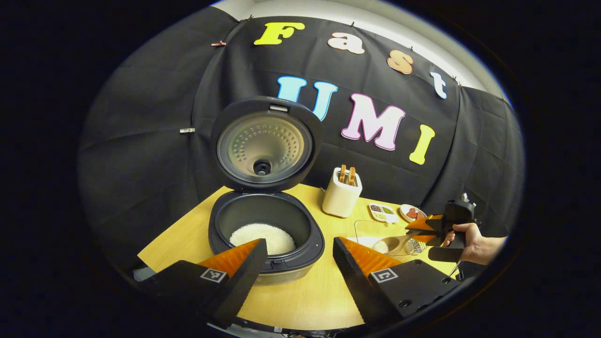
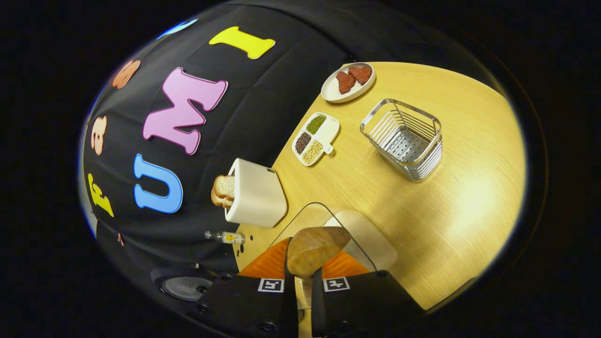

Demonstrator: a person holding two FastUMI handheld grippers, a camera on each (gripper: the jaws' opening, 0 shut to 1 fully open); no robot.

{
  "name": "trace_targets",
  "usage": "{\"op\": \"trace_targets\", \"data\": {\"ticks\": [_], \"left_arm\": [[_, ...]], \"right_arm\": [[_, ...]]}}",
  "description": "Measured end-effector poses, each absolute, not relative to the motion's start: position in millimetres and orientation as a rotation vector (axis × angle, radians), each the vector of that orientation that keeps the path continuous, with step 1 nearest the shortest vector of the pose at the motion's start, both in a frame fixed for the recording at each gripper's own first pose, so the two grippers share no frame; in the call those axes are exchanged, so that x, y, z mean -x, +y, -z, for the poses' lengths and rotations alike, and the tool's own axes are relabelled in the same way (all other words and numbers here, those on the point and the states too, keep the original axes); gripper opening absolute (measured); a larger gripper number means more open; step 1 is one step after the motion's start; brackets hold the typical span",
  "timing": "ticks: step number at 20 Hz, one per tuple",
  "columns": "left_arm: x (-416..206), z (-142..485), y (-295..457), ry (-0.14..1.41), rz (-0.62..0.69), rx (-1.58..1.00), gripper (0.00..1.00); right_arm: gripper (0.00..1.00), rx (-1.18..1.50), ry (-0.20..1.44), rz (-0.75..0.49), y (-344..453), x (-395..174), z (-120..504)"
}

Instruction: Close the left gripper, press the button to open the rice cooker; take a wooden spoon from the chopstick holder with the right hand, scoop a spoonful of rice and pour it into the rice cooker, then put the wooden spoon back into the chopstick holder.

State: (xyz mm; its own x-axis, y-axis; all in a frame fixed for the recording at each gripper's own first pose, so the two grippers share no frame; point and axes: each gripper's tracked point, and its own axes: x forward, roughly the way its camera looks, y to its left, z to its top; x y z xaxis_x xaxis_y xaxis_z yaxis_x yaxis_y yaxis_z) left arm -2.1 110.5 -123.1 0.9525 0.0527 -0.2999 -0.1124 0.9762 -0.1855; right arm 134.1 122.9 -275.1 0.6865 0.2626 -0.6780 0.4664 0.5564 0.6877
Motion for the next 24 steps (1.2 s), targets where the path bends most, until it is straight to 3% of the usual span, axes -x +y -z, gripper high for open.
{"op": "trace_targets", "data": {"ticks": [9,24], "left_arm": [[11.4,121.6,136.1,0.278,-0.155,0.216,0.95],[35.0,133.8,196.3,0.277,-0.247,0.28,0.95]], "right_arm": [[0.15,-1.144,0.822,0.089,130.6,-151.6,224.3],[0.16,-1.229,0.927,-0.211,306.3,-152.9,148.3]]}}
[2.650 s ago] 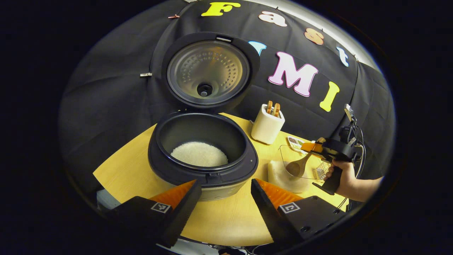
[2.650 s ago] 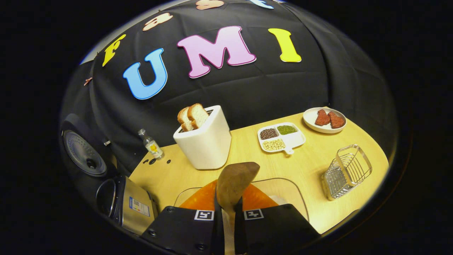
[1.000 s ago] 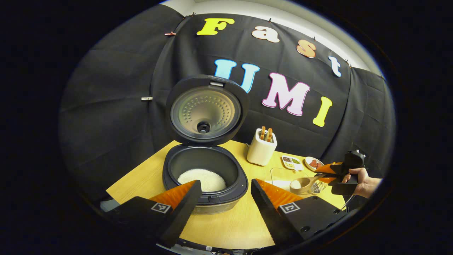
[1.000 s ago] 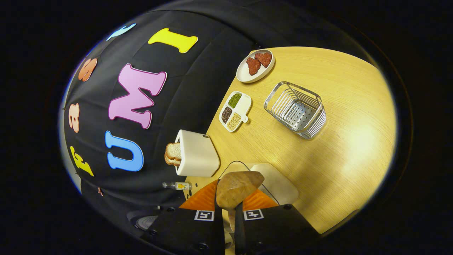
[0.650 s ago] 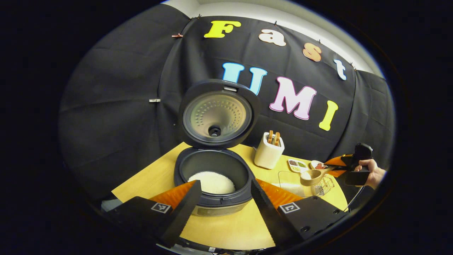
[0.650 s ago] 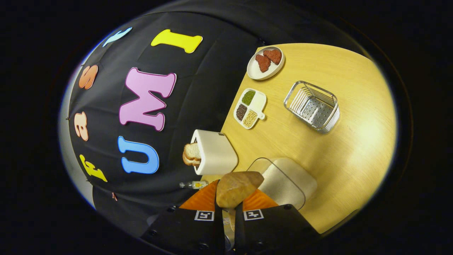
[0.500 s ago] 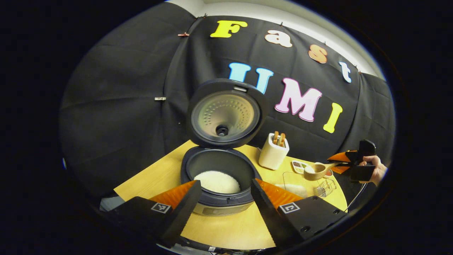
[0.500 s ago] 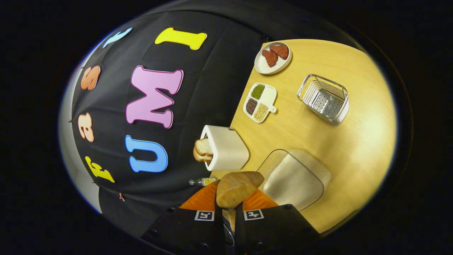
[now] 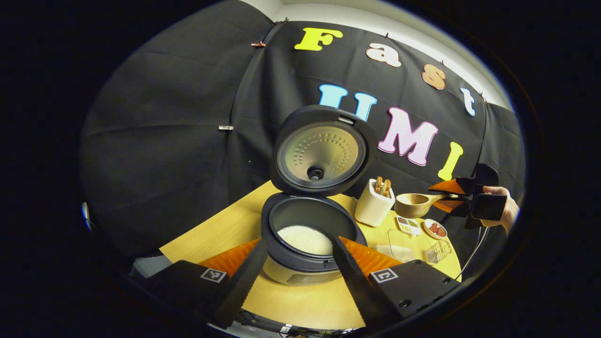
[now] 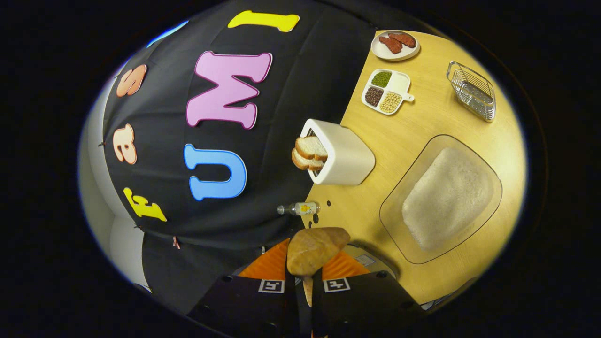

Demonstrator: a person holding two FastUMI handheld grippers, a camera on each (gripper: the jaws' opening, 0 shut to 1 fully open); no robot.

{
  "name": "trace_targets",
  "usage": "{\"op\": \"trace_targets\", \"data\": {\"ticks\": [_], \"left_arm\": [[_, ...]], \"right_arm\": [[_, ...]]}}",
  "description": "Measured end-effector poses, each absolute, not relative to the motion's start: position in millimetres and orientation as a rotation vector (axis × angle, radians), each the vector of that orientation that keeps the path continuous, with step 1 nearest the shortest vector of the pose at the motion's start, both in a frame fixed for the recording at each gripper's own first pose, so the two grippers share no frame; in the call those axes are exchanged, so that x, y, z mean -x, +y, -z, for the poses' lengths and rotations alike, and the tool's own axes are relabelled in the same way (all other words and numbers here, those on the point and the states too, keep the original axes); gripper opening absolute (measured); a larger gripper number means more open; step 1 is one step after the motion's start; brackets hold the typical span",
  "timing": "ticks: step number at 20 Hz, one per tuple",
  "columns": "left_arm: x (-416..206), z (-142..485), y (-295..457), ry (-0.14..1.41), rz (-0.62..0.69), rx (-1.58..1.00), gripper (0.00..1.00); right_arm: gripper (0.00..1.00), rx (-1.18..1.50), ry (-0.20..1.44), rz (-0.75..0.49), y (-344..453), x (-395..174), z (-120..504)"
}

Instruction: Close the left gripper, press the button to open the rice cooker; take a wooden spoon from the chopstick holder with the right hand, scoop a spoonful of rice and pour it into the rice cooker, then put the wooden spoon back into the chopstick holder.

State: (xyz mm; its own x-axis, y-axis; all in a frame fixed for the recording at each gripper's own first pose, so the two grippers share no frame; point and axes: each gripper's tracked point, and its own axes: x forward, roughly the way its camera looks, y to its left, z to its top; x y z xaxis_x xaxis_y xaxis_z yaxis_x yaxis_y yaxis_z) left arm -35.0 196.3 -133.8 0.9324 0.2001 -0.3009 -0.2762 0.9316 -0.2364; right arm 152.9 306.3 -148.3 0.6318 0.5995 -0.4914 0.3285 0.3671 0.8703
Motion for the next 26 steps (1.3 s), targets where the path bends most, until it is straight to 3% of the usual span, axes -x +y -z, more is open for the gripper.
{"op": "trace_targets", "data": {"ticks": [9,17,26], "left_arm": [[48.6,146.0,219.0,0.293,-0.282,0.309,0.95],[54.9,156.0,226.7,0.314,-0.294,0.298,0.95],[53.5,157.8,236.1,0.305,-0.301,0.299,0.95]], "right_arm": [[0.15,-0.942,0.916,-0.413,409.2,-128.5,143.2],[0.15,-0.598,0.665,-0.61,475.1,-128.8,125.8],[0.15,-0.312,0.476,-0.699,491.7,-126.5,135.9]]}}
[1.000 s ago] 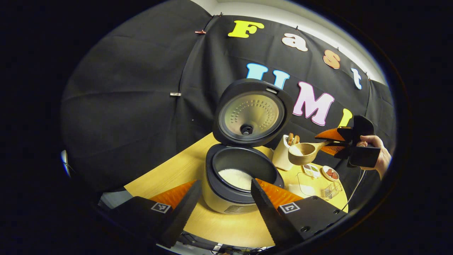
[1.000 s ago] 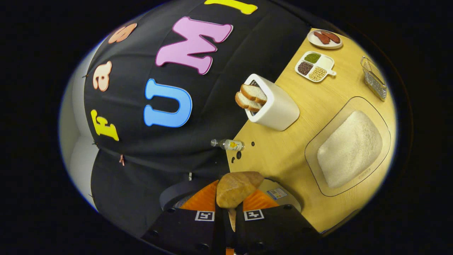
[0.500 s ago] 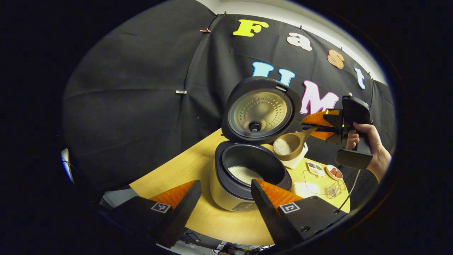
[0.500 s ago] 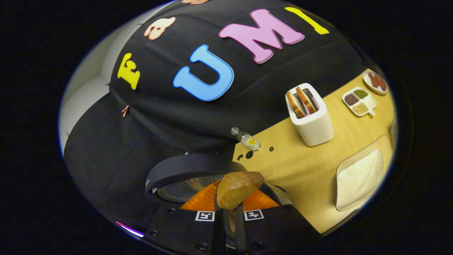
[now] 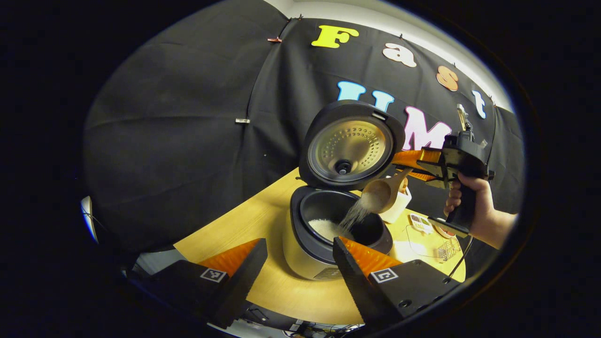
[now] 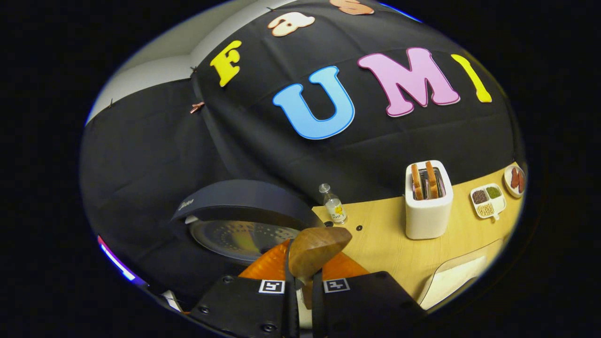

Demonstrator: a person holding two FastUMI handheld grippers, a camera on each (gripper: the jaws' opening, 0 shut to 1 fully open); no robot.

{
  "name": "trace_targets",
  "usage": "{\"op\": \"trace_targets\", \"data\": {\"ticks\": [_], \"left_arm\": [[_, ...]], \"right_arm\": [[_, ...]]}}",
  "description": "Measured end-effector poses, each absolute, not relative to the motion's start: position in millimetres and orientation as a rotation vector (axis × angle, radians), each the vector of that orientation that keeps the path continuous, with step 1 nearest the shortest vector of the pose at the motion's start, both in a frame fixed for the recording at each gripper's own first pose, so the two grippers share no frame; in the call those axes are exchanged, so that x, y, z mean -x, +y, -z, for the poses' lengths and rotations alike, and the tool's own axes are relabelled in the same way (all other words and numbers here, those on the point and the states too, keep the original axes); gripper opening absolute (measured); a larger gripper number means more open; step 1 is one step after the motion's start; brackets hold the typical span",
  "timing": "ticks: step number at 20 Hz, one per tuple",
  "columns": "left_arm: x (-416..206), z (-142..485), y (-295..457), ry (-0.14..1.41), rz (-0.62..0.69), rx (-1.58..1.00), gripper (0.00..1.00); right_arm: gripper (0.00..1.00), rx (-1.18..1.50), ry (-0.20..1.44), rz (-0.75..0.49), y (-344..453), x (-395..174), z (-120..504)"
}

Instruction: Close the left gripper, press the button to open the rice cooker; take a wooden spoon from the chopstick holder with the right hand, scoop a spoonful of rice and pour it into the rice cooker, then put the wooden spoon back into the chopstick holder.

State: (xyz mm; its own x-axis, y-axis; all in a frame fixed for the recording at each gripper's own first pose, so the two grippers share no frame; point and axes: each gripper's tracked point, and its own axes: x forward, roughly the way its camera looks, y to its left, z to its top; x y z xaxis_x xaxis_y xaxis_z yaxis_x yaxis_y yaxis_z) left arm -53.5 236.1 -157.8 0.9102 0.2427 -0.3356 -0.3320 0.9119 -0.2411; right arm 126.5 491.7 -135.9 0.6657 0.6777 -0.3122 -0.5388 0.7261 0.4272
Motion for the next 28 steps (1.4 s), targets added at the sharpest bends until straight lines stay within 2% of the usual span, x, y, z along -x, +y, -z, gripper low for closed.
{"op": "trace_targets", "data": {"ticks": [16,17,18,21,28], "left_arm": [[52.2,162.0,233.7,0.301,-0.298,0.314,0.95],[52.1,162.2,233.6,0.298,-0.3,0.318,0.92],[52.6,161.9,233.6,0.297,-0.302,0.32,0.95],[53.8,163.2,231.5,0.296,-0.304,0.309,0.95],[48.4,149.2,217.1,0.267,-0.264,0.268,0.95]], "right_arm": [[0.15,0.179,0.243,-1.097,538.2,-38.2,152.8],[0.15,0.202,0.24,-1.119,539.0,-32.5,155.6],[0.15,0.22,0.237,-1.133,540.1,-28.1,158.4],[0.15,0.204,0.262,-1.119,536.8,-28.8,159.0],[0.15,-0.057,0.344,-0.951,504.8,-61.3,114.5]]}}
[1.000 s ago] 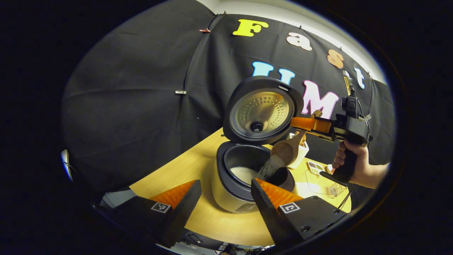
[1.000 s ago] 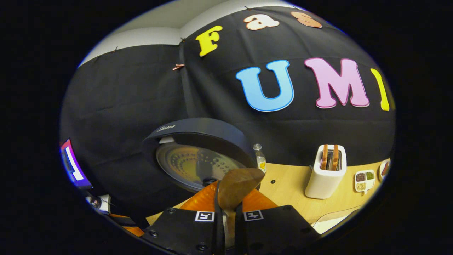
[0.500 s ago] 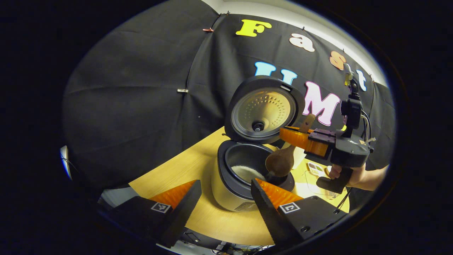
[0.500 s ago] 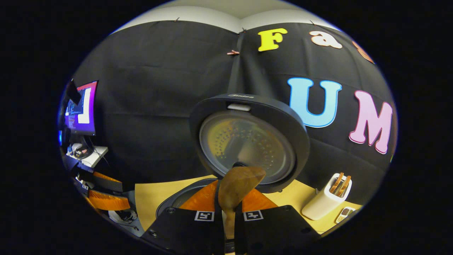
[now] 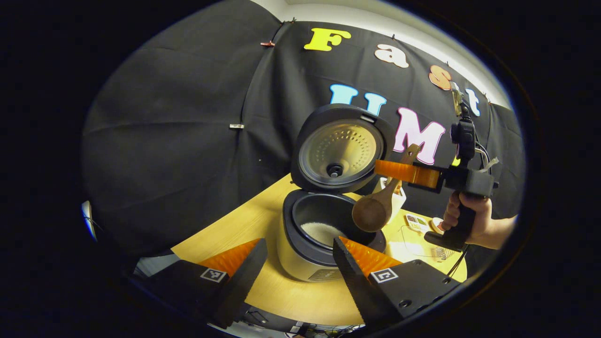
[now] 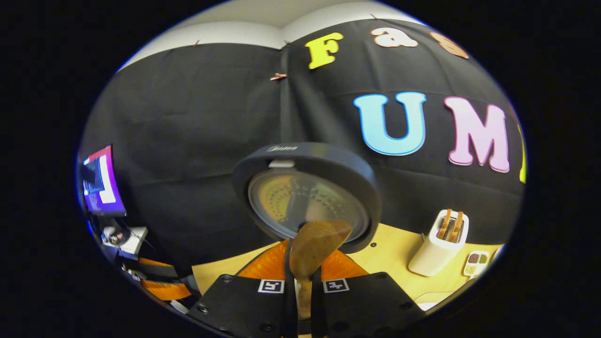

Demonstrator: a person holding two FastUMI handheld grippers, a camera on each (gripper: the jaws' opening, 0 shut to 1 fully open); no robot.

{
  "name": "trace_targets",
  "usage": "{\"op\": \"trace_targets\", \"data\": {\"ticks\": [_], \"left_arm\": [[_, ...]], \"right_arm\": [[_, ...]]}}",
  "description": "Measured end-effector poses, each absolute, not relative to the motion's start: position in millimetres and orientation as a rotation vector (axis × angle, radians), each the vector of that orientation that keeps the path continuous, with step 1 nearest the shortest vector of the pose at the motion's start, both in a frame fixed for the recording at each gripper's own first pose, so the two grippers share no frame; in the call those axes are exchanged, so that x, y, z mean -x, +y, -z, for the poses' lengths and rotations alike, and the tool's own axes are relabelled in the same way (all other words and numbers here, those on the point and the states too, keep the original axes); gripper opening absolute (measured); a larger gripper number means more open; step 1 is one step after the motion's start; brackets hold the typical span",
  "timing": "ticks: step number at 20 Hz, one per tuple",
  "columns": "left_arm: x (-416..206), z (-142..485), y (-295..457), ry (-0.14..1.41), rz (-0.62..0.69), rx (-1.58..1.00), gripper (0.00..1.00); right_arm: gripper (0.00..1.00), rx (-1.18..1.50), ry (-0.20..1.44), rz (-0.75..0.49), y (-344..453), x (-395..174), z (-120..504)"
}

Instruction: Close the left gripper, press the button to open the rice cooker; take a wooden spoon from the chopstick holder with the right hand, scoop a spoonful of rice and pour it into the rice cooker, then put the wooden spoon back into the chopstick holder.

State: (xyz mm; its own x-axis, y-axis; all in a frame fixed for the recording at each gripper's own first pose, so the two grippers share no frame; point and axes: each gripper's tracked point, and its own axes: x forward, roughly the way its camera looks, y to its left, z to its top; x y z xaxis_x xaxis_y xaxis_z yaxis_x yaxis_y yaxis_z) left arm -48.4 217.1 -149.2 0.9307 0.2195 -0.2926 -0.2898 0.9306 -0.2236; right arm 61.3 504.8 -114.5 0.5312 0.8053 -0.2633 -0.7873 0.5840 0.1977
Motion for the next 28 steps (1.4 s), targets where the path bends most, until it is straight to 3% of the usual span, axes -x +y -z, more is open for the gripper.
{"op": "trace_targets", "data": {"ticks": [6,17,23,28], "left_arm": [[27.7,123.8,187.2,0.197,-0.188,0.243,0.95],[-23.8,92.1,110.7,0.163,-0.066,0.177,0.95],[-37.9,76.7,93.7,0.161,-0.155,0.211,0.95],[-33.2,70.9,97.3,0.176,-0.302,0.243,0.95]], "right_arm": [[0.15,-0.233,0.366,-0.734,403.1,-98.0,78.5],[0.15,-0.367,0.355,-0.159,114.0,-163.7,87.9],[0.15,-0.49,0.374,0.027,12.3,-192.6,114.7],[0.15,-0.562,0.427,0.133,-46.2,-216.6,155.9]]}}
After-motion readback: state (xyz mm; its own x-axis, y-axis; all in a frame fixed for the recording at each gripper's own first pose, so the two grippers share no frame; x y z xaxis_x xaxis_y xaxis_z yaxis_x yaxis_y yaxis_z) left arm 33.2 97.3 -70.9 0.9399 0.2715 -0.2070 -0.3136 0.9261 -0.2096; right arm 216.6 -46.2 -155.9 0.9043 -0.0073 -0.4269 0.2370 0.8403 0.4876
